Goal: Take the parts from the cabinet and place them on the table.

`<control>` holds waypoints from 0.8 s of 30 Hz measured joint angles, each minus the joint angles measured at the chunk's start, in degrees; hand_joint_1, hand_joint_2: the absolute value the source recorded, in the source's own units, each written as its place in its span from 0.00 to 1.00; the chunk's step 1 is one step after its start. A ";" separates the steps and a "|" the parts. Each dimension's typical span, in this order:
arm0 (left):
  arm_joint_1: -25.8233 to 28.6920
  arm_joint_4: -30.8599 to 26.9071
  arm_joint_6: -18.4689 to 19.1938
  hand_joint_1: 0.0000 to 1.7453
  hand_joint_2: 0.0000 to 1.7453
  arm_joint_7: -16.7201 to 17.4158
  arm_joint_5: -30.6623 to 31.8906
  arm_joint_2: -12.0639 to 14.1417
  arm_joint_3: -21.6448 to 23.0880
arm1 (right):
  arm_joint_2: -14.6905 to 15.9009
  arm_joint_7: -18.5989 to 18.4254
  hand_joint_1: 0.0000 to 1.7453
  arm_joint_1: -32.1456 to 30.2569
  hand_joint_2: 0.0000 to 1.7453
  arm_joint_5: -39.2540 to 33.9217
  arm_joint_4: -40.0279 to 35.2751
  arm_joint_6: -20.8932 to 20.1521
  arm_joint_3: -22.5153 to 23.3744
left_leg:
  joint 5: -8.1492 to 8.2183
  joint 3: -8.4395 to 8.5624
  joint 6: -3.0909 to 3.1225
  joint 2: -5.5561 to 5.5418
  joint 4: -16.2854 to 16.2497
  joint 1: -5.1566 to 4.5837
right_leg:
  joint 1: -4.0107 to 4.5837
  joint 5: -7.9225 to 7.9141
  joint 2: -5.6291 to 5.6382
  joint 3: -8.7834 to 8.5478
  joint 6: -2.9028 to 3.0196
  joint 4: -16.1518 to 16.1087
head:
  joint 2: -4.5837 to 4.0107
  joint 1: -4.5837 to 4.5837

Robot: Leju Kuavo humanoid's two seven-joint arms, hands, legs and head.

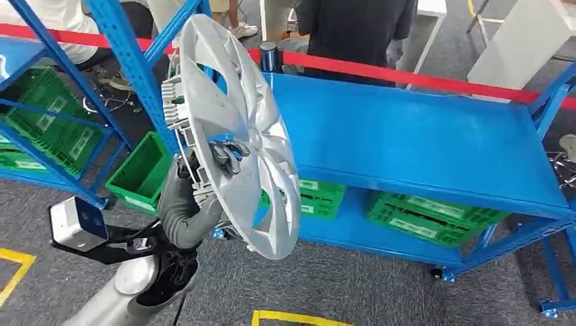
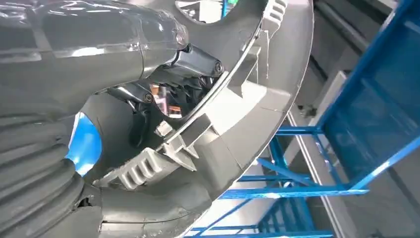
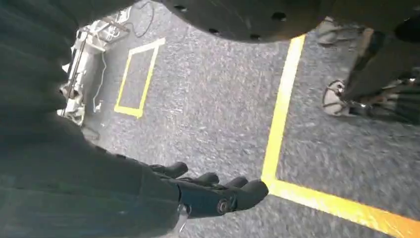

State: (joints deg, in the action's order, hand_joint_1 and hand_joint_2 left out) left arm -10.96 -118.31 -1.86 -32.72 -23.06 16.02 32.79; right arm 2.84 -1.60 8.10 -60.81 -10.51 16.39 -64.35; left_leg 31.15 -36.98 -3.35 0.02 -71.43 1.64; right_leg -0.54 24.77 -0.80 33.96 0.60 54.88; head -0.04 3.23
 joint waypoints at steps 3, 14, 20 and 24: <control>-0.22 0.04 0.22 1.00 1.00 -0.02 0.48 -0.02 0.13 | 0.74 1.07 0.00 0.03 1.00 -0.26 0.04 0.48 0.00 | 1.36 8.65 -2.33 0.40 11.59 0.99 | -0.67 -0.27 0.35 3.57 -1.67 3.53 | 0.00 1.14; -1.72 0.74 1.53 1.00 1.00 0.15 1.16 -0.50 0.48 | 0.50 1.45 0.00 -0.16 1.00 -1.62 0.00 1.27 0.00 | -2.86 1.91 4.16 -1.43 11.16 -0.90 | -0.20 10.73 0.50 6.09 -1.73 20.76 | 0.00 -0.70; -2.09 0.81 1.53 1.00 1.00 0.15 1.20 -0.61 0.65 | 0.48 1.66 0.00 0.42 1.00 -1.62 -0.15 1.27 0.02 | -5.85 -0.04 3.92 -0.97 11.75 -2.03 | 3.03 7.43 0.23 -5.96 2.92 2.49 | 0.00 -0.45; -2.43 0.96 1.73 1.00 1.00 0.07 1.20 -0.57 0.81 | 0.17 1.71 0.00 0.43 1.00 -1.68 -0.31 1.33 0.02 | -4.20 -1.08 2.79 -0.37 11.10 -1.89 | 2.58 3.75 0.12 -6.03 3.02 -1.03 | 0.00 -0.37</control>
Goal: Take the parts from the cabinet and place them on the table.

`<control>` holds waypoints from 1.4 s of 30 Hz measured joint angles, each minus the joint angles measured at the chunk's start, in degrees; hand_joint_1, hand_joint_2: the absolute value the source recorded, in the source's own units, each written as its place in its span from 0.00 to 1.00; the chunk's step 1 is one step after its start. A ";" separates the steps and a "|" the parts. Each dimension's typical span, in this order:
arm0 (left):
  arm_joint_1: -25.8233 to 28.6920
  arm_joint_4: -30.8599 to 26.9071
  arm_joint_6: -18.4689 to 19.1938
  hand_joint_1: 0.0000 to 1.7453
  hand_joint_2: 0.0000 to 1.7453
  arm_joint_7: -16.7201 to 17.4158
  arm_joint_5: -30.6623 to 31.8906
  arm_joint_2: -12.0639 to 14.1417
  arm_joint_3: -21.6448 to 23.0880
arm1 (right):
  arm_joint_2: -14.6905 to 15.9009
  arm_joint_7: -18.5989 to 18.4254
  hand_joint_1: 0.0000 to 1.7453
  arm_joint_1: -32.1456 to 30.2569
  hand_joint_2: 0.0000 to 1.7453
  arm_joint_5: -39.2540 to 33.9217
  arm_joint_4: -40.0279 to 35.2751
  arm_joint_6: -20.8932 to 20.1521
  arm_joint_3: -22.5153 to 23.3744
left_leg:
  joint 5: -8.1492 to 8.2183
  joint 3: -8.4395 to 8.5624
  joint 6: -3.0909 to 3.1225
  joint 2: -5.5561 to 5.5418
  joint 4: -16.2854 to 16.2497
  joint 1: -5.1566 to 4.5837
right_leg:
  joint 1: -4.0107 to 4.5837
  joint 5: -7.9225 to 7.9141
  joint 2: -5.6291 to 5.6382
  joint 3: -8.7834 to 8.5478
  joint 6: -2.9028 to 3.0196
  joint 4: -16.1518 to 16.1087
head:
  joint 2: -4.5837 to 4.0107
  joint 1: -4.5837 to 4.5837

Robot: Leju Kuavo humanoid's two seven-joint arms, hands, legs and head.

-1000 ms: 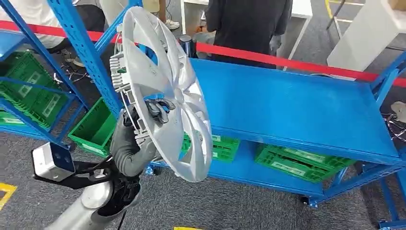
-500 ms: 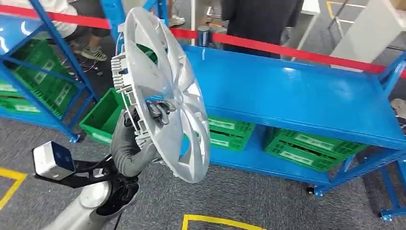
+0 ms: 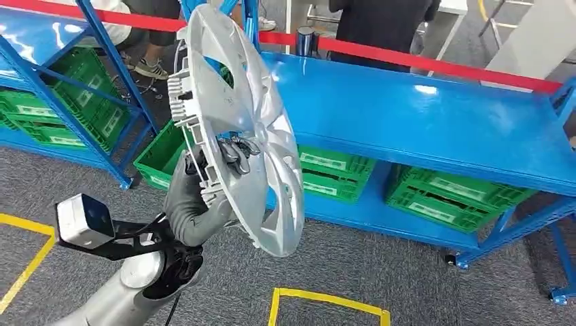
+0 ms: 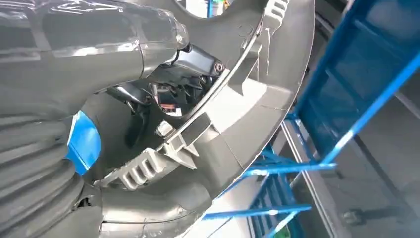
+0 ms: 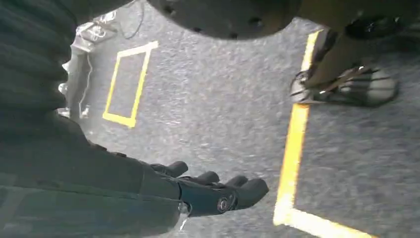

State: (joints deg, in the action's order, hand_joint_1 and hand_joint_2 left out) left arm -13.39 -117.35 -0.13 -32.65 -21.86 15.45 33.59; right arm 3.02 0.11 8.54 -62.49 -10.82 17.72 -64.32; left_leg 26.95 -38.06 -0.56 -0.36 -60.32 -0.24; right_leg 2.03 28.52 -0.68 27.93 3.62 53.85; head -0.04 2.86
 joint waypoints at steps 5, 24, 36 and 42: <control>-0.22 0.83 0.66 1.00 1.00 -0.50 -0.20 0.02 0.22 | -0.09 0.26 0.00 -0.04 1.00 -0.37 0.00 0.48 0.00 | 7.73 -2.40 -2.08 0.28 -13.88 1.29 | -0.85 -2.55 -0.03 4.22 -1.14 0.78 | 0.00 0.16; -1.85 3.13 1.66 1.00 1.00 -2.71 -0.37 -0.87 1.01 | 1.20 2.16 0.00 0.73 1.00 -0.64 -0.02 2.16 0.11 | 1.98 3.74 0.85 -0.63 -0.25 1.43 | -0.81 1.05 0.48 4.36 -1.32 6.02 | 0.00 -0.22; 0.03 3.10 1.14 1.00 1.00 -4.53 0.48 -0.92 0.96 | 1.86 4.52 0.00 1.41 1.00 0.37 -0.20 2.99 0.13 | 6.76 -1.66 -2.15 0.36 -11.79 1.60 | -0.97 -1.48 0.52 3.83 -1.43 1.96 | 0.00 0.13; 0.77 2.84 0.68 1.00 1.00 -4.88 0.63 -0.85 0.70 | 2.21 5.73 0.00 1.76 1.00 1.38 -0.33 3.48 0.13 | 2.74 4.11 -0.17 0.46 -0.53 1.31 | -1.09 -0.40 0.91 5.76 -3.33 5.14 | 0.00 0.09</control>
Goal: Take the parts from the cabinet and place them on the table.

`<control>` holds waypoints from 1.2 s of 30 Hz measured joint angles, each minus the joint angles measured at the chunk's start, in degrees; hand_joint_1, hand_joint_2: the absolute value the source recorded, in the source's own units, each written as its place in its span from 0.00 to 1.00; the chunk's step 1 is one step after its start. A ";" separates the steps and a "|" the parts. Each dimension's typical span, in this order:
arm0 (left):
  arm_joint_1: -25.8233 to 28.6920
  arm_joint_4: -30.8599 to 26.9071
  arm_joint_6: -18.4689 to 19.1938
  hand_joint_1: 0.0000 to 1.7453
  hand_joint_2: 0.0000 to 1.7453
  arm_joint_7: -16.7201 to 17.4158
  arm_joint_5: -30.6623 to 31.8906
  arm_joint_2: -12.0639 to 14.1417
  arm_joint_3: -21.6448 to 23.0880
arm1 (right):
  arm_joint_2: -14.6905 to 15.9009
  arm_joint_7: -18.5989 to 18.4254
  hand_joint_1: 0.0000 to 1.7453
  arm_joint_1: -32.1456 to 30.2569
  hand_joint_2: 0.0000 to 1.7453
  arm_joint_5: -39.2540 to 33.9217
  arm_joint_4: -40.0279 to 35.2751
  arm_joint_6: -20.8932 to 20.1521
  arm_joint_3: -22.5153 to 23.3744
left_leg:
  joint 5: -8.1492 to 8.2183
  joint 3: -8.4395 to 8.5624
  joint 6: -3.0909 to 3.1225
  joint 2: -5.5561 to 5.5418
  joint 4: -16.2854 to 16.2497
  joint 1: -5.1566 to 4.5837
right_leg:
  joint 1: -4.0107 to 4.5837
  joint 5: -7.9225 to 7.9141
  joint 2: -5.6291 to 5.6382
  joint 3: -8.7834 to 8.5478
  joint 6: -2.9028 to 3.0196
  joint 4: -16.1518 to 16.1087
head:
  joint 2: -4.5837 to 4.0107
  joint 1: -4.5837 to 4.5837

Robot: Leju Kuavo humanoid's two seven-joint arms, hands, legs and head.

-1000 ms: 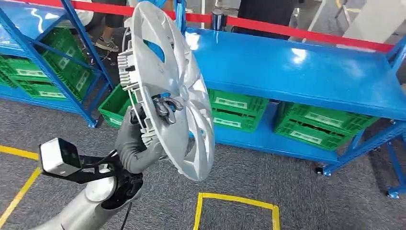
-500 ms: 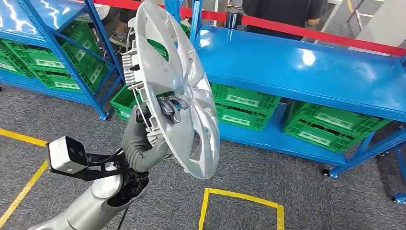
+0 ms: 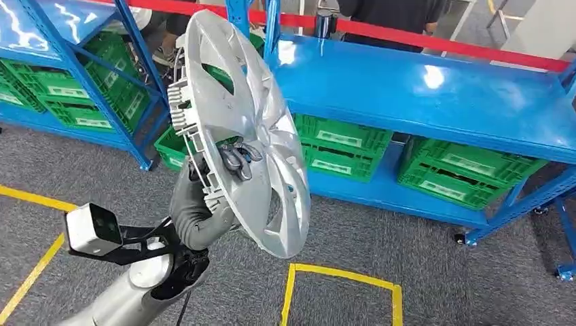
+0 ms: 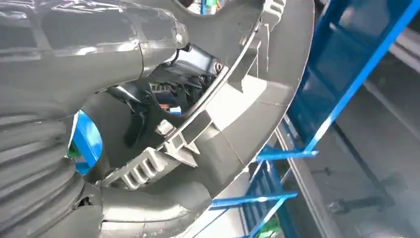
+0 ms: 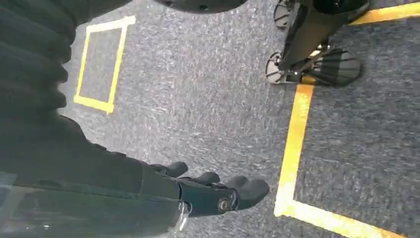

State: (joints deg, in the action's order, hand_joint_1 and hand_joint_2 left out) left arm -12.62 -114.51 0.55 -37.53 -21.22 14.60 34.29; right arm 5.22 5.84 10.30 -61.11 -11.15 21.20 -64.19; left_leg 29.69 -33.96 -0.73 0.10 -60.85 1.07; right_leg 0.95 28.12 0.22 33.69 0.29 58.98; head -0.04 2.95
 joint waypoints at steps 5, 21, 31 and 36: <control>0.31 -0.31 -0.04 1.00 1.00 -0.22 0.04 0.00 -0.02 | 0.17 0.02 0.00 0.09 1.00 0.50 -0.07 1.20 0.00 | -0.59 -0.27 1.03 -0.01 0.22 0.53 | -0.81 6.12 -0.01 3.70 -1.76 9.00 | 0.00 -0.37; 1.82 -1.70 -0.63 1.00 1.00 -0.20 1.11 0.04 -0.02 | 0.76 1.75 0.00 -0.65 1.00 1.18 -0.31 4.00 0.00 | 5.51 -6.50 -1.28 -0.20 -10.85 0.43 | -0.75 -0.01 -0.69 -1.81 0.82 -2.29 | 0.00 -0.15; 2.44 -1.99 -0.74 1.00 1.00 -0.18 1.14 0.13 -0.07 | 0.63 1.90 0.00 -1.09 1.00 1.20 -0.33 4.50 0.02 | -0.08 -0.12 0.61 2.28 0.20 -0.76 | 0.22 1.12 -3.31 -0.99 0.02 -0.01 | 0.00 -0.26; 2.40 -2.14 -1.03 1.00 1.00 -0.17 1.18 0.09 -0.04 | 0.66 1.88 0.00 -1.23 1.00 1.33 -0.39 4.52 0.02 | -0.71 -0.24 1.61 -0.10 0.54 -0.03 | -0.79 8.74 -0.70 3.73 -2.06 12.18 | 0.00 -0.26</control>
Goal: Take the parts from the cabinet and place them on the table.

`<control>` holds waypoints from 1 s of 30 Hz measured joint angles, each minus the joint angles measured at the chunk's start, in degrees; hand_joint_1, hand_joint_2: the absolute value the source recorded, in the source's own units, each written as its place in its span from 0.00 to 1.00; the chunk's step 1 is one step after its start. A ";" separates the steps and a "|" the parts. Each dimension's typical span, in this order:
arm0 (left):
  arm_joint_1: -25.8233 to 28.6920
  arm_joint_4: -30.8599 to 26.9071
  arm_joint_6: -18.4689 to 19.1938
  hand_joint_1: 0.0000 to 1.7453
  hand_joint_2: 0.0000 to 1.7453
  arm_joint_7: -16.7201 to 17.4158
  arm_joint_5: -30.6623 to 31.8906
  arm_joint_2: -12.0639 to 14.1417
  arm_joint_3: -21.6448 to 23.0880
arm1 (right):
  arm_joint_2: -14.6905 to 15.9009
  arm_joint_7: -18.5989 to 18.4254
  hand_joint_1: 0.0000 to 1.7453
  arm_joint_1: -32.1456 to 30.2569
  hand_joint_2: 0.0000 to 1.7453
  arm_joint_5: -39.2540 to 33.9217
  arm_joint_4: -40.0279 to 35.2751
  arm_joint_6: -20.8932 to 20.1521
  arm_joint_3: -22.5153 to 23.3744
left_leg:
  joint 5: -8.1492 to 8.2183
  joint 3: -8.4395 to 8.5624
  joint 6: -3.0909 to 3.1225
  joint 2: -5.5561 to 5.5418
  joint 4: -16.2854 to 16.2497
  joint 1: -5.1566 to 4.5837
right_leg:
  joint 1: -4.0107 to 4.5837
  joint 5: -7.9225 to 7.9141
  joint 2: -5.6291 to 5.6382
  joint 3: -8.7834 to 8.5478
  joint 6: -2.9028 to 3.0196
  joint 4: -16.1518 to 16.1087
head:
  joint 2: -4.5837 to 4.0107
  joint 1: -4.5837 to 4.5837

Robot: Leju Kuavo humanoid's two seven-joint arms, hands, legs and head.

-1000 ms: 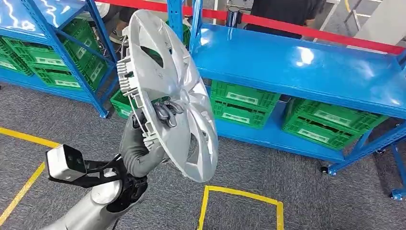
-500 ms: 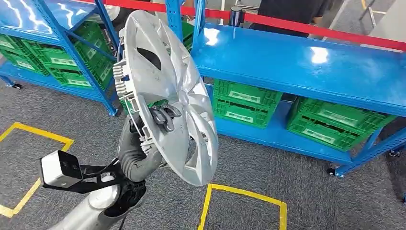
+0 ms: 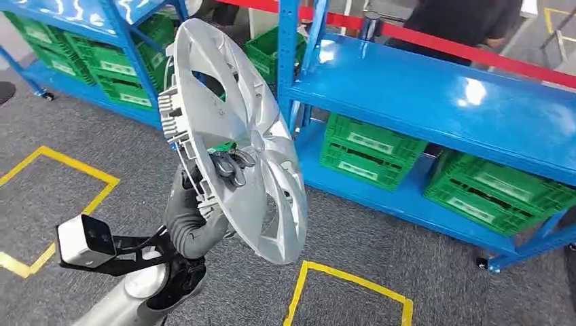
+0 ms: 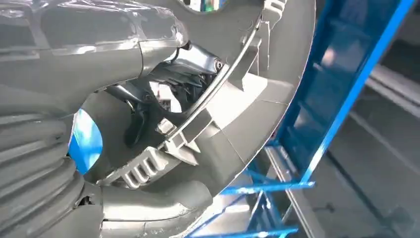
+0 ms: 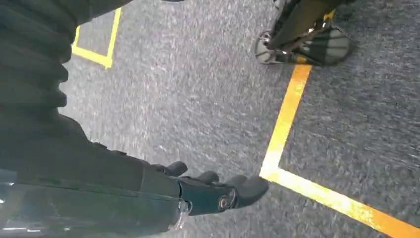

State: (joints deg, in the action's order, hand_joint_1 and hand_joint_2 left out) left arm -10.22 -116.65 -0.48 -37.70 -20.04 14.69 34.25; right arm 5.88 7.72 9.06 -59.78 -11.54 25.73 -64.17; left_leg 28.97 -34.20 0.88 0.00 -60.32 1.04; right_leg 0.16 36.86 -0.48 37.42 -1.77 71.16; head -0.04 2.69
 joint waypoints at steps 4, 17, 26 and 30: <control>0.05 0.00 -0.09 1.00 1.00 0.20 0.26 -0.02 0.02 | -0.02 0.00 0.00 -0.01 1.00 0.24 0.00 -0.02 0.00 | -0.14 0.00 -0.02 -1.99 -0.03 0.02 | -0.39 -3.16 0.16 0.20 0.07 -0.05 | 0.00 0.02; 0.17 -0.24 -0.28 1.00 1.00 0.70 0.85 0.02 0.02 | -0.02 -0.07 0.00 -0.06 1.00 0.37 -0.09 -0.02 0.00 | 7.50 -8.02 -2.74 0.05 -15.82 0.00 | -0.03 -8.79 -0.25 -5.41 3.02 -14.34 | 0.00 0.37; 0.25 -0.37 -0.74 1.00 1.00 0.87 1.01 0.09 0.04 | -0.15 -0.07 0.00 0.00 1.00 0.39 -0.11 -0.11 0.00 | 0.16 0.15 -1.06 2.04 0.13 -0.54 | 0.41 -7.94 -2.36 -4.89 1.56 -12.61 | 0.00 0.35; 0.22 -0.50 -1.14 1.00 1.00 1.01 1.29 0.00 0.04 | -0.24 0.04 0.00 0.02 1.00 0.39 -0.15 -0.37 0.02 | -0.40 -0.11 -0.17 0.46 0.30 -0.05 | -0.17 -0.93 -0.13 -1.05 0.00 -2.45 | 0.00 0.20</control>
State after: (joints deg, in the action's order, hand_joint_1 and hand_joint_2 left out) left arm -10.00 -117.15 -1.62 -36.70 -18.75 14.69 34.29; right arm 5.64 7.76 9.08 -59.39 -11.69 25.35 -64.15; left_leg 28.57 -34.31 0.71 0.46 -60.02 0.99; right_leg -0.01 35.92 -0.60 36.37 -1.77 68.71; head -0.04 2.89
